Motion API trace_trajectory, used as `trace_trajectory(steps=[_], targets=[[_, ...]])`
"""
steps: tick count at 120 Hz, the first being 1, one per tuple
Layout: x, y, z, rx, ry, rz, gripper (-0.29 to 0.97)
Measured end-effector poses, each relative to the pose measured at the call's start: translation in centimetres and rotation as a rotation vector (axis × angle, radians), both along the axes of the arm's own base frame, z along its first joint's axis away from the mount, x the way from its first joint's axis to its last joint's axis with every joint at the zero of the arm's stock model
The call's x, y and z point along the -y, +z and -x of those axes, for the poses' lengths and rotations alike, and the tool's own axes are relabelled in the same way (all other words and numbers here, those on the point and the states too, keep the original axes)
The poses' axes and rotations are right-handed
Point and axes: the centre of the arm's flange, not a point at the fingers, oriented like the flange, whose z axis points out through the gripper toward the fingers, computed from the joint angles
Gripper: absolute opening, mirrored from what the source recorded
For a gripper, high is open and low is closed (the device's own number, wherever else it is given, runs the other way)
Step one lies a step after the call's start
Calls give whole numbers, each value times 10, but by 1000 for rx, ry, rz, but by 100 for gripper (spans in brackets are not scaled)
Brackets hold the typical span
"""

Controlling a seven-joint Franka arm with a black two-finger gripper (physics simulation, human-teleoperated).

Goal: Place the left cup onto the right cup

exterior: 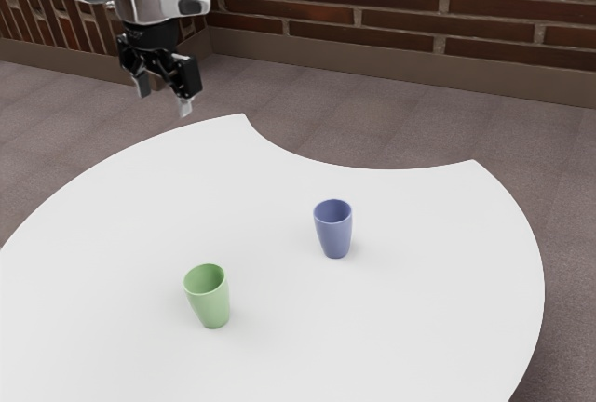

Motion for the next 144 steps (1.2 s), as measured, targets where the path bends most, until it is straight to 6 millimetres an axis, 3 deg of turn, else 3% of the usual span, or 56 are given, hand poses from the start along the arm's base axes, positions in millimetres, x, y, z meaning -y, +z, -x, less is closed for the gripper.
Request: trace_trajectory(steps=[33, 61, 94, 106, 129, 144], targets=[[6, -8, -3, 5, -6, 0, 68], [7, -40, -9, -2, 41, 4, 68], [11, -67, 2, -11, 122, 5, 68], [28, -66, 6, 2, 126, 7, 68], [88, -76, 19, 0, 84, 12, 68], [97, -90, 25, -17, 109, 31, 68]])
